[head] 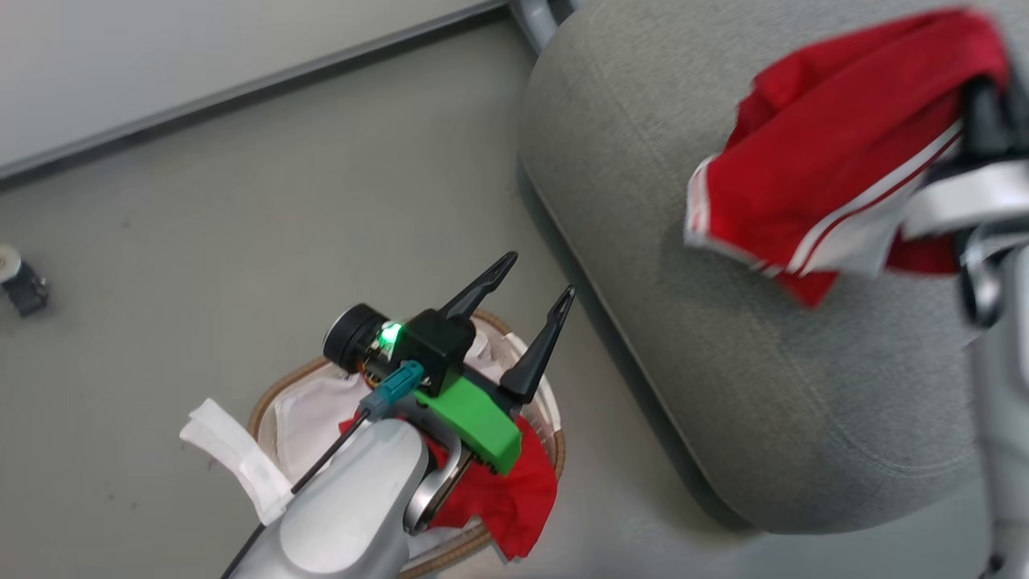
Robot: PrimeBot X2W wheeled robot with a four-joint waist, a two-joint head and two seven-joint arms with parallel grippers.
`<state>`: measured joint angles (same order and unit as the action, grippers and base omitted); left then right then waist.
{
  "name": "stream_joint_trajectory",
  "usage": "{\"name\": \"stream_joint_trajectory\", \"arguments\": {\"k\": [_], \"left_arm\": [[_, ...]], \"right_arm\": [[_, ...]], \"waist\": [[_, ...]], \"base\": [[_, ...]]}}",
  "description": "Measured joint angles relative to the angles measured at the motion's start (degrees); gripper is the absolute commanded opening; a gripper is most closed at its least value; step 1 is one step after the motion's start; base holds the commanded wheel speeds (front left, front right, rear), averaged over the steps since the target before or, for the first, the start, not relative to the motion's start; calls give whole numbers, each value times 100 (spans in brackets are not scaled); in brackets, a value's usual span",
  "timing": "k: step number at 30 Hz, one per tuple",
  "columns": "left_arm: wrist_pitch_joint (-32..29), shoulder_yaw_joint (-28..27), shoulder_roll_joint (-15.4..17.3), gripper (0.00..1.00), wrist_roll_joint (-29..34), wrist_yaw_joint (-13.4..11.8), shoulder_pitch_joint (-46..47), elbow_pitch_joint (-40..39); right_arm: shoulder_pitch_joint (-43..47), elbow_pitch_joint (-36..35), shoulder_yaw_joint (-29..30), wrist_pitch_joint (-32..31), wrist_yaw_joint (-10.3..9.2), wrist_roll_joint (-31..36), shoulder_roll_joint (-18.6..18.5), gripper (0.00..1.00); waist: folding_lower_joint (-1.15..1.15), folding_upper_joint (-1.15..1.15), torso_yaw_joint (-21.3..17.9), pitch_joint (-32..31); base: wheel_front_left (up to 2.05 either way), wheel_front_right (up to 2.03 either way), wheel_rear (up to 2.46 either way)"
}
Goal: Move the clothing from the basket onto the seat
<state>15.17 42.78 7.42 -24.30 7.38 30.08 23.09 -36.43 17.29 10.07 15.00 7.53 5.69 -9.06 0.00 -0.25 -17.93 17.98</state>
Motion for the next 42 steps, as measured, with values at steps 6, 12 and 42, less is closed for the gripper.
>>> {"name": "stream_joint_trajectory", "arguments": {"k": [6,12,42], "left_arm": [[0,142,3,100,69,0,152,-264],[0,193,54,100,123,0,253,-604],[0,-531,197,100,291,0,241,-480]], "right_arm": [[-1222,136,377,-108,0,212,-1050,0],[-1920,-22,472,-694,0,468,-2253,0],[-1364,2735,1216,-53,0,967,-1537,100]], "waist": [[0,0,426,470],[1,0,916,894],[0,0,1577,1741]], "base": [[0,0,0],[0,0,0],[0,0,0]]}}
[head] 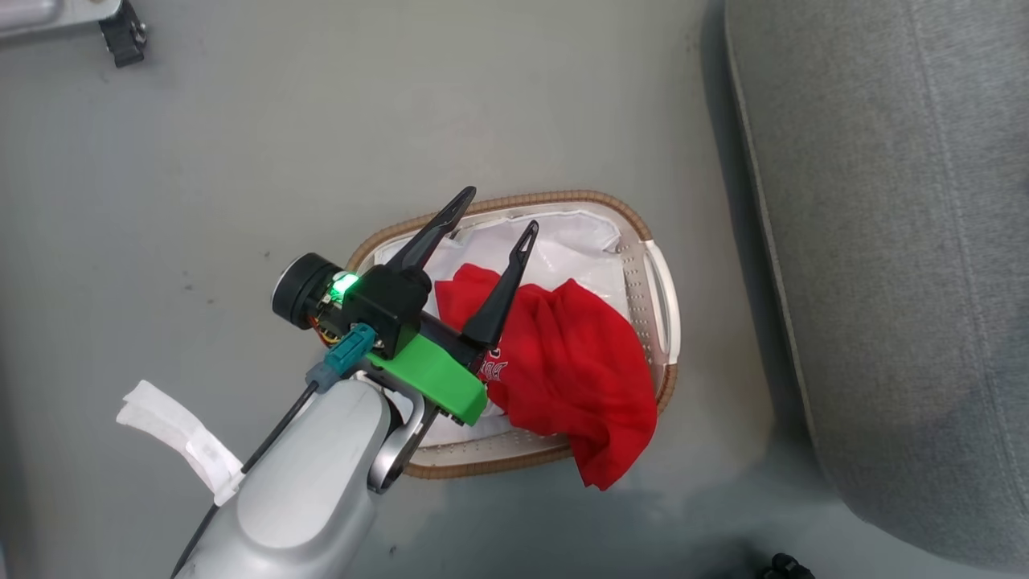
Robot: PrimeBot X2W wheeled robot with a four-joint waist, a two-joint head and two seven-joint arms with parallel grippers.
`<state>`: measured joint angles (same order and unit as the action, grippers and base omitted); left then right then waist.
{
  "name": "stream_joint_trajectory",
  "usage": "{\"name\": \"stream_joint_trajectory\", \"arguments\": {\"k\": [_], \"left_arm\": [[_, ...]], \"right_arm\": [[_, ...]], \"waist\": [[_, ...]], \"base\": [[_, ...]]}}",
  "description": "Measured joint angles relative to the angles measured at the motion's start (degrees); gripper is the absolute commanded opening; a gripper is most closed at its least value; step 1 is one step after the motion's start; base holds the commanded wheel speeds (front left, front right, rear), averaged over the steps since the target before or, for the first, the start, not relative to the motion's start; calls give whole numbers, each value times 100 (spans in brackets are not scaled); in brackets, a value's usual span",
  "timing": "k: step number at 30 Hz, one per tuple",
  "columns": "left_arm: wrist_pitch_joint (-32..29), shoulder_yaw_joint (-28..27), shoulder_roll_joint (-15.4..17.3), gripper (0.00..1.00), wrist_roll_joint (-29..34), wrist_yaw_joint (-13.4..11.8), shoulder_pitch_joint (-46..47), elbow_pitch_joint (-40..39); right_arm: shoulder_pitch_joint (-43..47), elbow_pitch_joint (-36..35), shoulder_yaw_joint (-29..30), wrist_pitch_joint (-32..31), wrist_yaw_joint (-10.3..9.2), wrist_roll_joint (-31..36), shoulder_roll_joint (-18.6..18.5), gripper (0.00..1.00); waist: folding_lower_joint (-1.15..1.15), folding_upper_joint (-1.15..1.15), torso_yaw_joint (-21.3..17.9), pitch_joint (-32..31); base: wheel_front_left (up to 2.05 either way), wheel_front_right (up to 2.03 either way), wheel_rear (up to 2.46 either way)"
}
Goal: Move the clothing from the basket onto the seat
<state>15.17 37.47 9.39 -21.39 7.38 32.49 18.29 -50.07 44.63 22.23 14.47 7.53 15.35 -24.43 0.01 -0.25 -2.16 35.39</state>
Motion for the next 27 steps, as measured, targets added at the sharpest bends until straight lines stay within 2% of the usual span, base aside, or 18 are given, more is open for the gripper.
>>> {"name": "stream_joint_trajectory", "arguments": {"k": [9,15,21,27], "left_arm": [[0,-249,-69,100,-154,0,-172,221],[0,-466,-176,100,-258,0,-365,335],[1,-926,-334,100,-302,0,-790,534],[0,-1482,-472,100,-259,0,-1273,684]], "right_arm": [[734,-483,-425,53,0,-391,450,100],[1115,-721,-748,52,0,-636,489,100],[1404,-806,-917,53,0,-991,567,100],[1830,-960,-834,53,0,-1361,1034,100]], "waist": [[0,0,-189,-550],[-1,0,-230,-1086],[-1,0,-147,-1758],[-1,0,50,-2463]], "base": [[0,0,0],[0,0,0],[0,0,0],[0,0,0]]}}
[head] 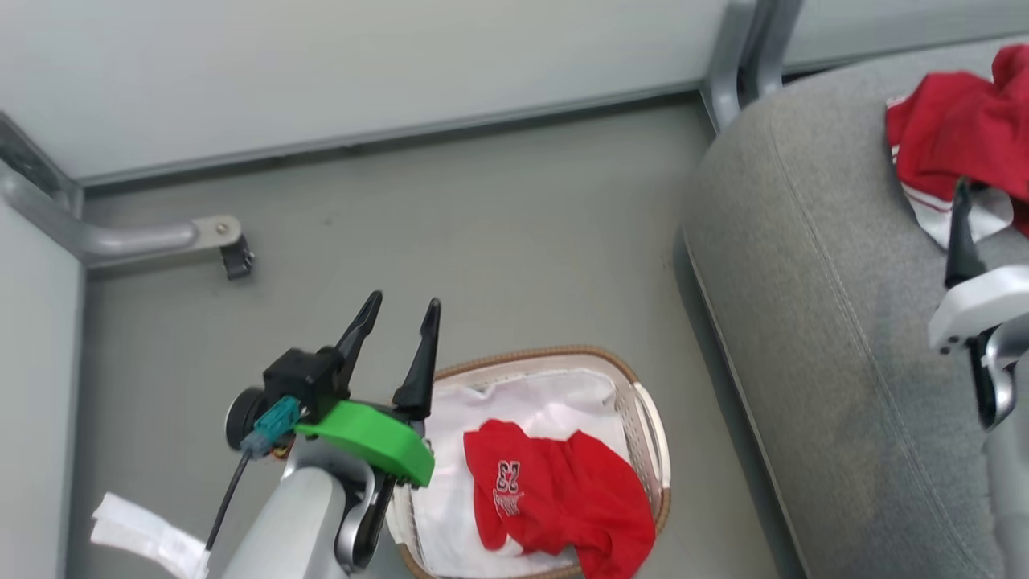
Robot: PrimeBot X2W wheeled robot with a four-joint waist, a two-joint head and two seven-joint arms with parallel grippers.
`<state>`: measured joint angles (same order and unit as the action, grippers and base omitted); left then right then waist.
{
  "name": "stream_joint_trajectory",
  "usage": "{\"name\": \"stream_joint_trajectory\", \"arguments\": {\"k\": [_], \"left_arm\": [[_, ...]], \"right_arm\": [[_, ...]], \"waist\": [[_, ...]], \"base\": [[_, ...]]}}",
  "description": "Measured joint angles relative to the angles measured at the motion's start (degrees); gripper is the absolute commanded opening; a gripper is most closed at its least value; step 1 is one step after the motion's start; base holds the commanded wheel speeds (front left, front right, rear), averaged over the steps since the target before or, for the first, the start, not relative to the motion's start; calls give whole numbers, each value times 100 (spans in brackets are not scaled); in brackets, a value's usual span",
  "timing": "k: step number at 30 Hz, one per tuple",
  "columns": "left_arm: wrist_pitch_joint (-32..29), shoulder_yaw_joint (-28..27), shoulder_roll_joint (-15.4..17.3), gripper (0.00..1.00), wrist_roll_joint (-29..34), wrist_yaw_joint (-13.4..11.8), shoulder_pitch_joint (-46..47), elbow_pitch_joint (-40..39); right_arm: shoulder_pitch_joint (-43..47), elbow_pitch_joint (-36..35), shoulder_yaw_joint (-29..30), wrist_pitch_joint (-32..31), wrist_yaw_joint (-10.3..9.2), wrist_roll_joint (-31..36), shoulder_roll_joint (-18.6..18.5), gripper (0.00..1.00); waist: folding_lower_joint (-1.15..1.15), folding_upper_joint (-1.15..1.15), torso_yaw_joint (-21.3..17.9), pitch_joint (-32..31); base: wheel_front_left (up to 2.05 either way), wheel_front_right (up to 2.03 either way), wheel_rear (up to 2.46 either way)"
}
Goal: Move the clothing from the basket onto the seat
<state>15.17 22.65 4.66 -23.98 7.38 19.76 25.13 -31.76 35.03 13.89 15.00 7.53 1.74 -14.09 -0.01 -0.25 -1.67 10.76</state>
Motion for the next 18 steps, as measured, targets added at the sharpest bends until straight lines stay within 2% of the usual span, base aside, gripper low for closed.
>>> {"name": "stream_joint_trajectory", "arguments": {"k": [9,18], "left_arm": [[0,-860,-46,100,324,-38,-798,-33],[0,-1570,-116,100,547,-132,-1524,-346]], "right_arm": [[781,-572,-337,0,0,-236,772,100],[1703,-1216,-544,0,0,-597,1128,100]], "waist": [[0,0,465,-770],[0,0,868,-1145]], "base": [[0,0,0],[0,0,0]]}}
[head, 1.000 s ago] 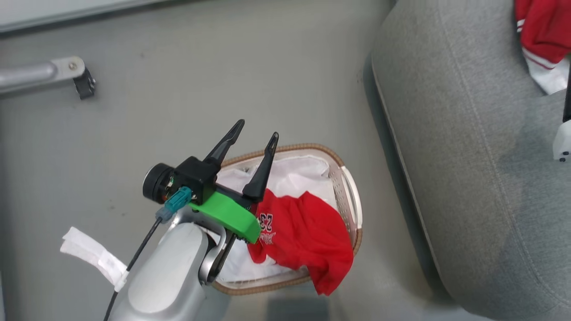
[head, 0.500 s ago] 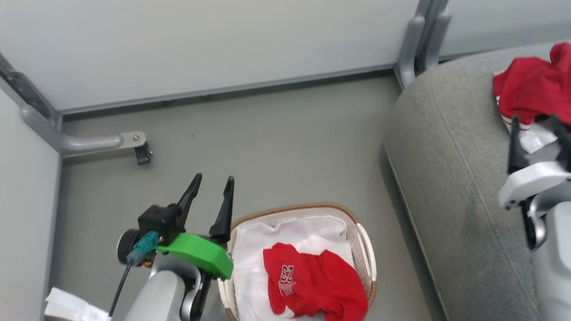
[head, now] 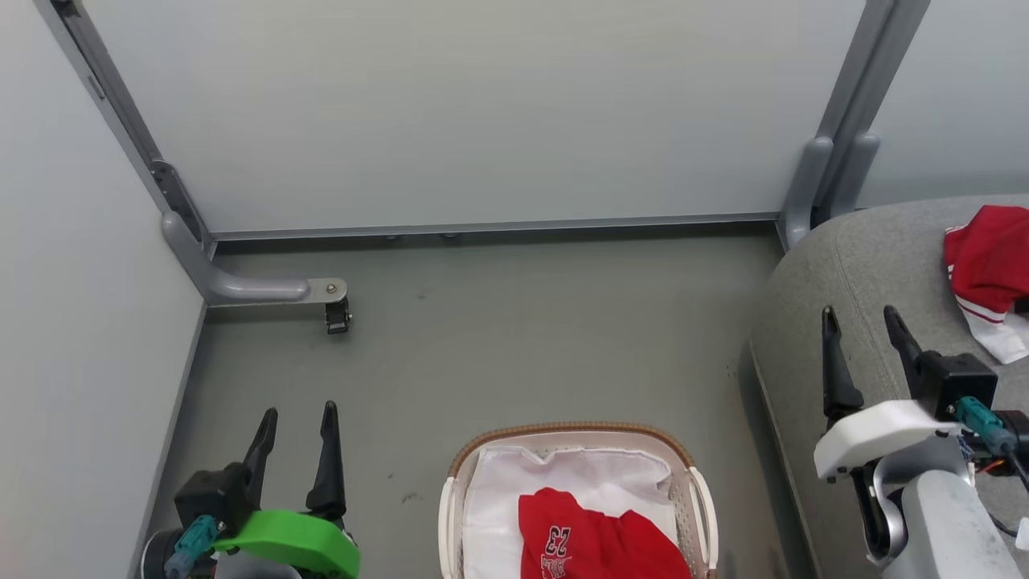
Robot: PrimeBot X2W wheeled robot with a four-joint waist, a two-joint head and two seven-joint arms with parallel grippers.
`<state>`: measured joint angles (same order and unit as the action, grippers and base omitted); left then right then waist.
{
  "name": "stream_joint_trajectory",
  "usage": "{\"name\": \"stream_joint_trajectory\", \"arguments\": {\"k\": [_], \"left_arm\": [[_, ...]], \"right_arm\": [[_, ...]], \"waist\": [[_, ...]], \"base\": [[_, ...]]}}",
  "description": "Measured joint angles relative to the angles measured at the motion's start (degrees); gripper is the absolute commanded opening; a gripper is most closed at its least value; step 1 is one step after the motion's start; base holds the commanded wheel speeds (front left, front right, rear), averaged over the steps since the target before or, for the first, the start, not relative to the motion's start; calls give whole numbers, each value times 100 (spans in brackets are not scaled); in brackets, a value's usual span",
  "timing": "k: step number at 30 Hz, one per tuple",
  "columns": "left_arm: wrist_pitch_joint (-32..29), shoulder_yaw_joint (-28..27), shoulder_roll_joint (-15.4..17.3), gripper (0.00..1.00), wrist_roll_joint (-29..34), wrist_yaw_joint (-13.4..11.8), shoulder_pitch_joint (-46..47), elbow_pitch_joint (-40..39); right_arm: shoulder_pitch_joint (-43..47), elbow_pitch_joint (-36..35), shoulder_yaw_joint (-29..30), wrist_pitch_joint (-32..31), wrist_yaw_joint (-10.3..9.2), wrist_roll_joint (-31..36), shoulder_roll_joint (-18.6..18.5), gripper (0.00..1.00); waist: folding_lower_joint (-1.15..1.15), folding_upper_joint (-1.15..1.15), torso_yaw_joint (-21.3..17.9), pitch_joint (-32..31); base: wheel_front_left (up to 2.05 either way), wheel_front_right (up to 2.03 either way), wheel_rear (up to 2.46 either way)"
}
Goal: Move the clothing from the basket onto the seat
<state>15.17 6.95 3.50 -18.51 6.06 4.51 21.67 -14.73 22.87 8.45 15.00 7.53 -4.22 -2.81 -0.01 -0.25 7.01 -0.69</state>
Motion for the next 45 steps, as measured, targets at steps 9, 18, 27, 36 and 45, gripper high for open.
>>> {"name": "stream_joint_trajectory", "arguments": {"k": [9,18,27,36,45], "left_arm": [[0,-124,-47,100,141,56,-439,-123],[0,-58,-57,100,138,99,-458,-122],[0,-8,-59,100,99,104,-458,-114],[0,8,-60,100,99,107,-455,-85],[0,40,-60,100,104,107,-450,-81]], "right_arm": [[870,-511,-485,0,0,-543,1,100],[1295,-622,-827,0,0,-845,1,100],[1299,-590,-926,0,0,-864,3,100],[1299,-598,-896,0,0,-787,3,100],[1294,-615,-835,0,0,-753,4,100]], "waist": [[0,0,118,-151],[0,0,82,-199],[0,0,57,-200],[0,0,69,-178],[1,0,50,-112]], "base": [[0,0,0],[0,0,0],[0,0,0],[0,0,0],[0,0,0]]}}
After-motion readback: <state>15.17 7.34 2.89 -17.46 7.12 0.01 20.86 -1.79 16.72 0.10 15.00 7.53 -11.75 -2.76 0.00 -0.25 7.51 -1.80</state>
